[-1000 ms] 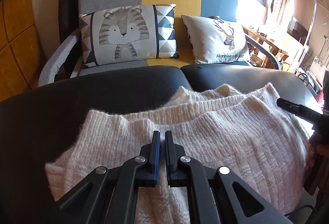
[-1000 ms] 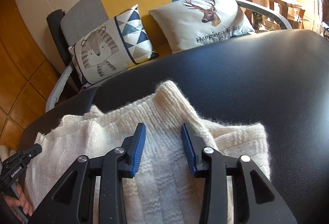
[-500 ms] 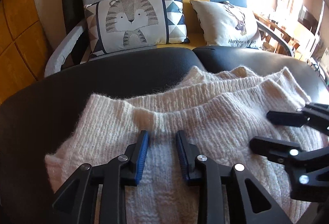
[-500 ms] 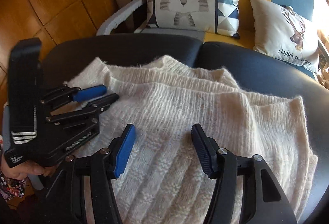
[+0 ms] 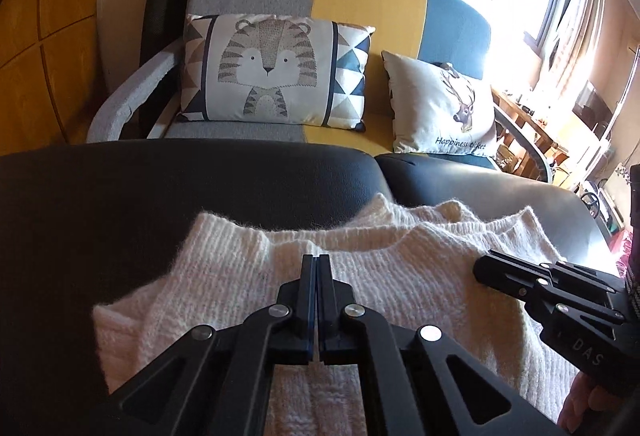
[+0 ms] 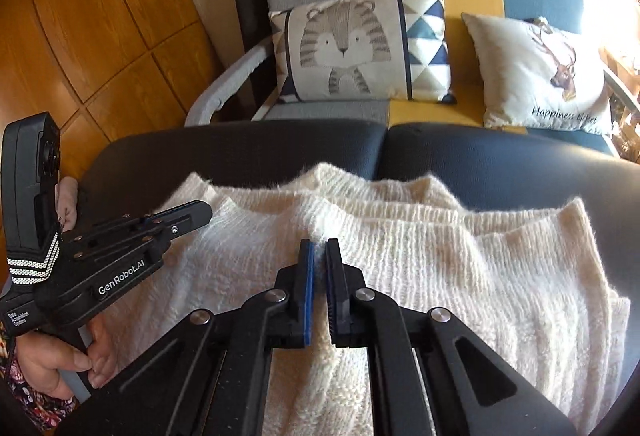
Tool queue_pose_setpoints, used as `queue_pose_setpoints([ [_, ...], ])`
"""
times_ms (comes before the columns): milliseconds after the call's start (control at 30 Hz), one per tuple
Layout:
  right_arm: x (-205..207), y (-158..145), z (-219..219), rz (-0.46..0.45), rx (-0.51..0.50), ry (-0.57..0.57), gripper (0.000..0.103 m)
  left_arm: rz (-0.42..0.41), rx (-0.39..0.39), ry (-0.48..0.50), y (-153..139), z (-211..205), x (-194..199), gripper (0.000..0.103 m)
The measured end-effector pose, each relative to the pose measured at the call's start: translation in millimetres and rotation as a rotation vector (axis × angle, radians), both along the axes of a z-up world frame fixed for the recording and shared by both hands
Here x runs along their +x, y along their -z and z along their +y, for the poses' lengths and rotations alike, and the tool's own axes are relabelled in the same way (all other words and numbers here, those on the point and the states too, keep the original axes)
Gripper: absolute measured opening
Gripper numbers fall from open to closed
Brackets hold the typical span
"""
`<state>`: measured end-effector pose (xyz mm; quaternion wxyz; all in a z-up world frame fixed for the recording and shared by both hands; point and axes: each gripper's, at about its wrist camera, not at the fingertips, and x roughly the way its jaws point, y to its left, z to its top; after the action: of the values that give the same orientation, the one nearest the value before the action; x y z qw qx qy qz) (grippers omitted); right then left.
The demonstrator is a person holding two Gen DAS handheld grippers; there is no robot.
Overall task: Fold clothes
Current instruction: 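Close the left gripper on the sweater near the collar while the right gripper hovers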
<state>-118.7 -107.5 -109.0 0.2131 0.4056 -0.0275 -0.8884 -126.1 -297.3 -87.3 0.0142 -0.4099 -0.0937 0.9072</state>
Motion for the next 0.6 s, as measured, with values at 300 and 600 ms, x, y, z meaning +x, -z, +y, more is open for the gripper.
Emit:
queue_pose_setpoints([
  [300, -25, 35, 5, -0.078, -0.081, 0.082, 0.005, 0.029, 0.064, -0.091, 23, -24, 10, 0.0],
  [600, -38, 35, -17, -0.064, 0.009, 0.092, 0.005, 0.143, 0.146, -0.098, 19, -31, 32, 0.012],
])
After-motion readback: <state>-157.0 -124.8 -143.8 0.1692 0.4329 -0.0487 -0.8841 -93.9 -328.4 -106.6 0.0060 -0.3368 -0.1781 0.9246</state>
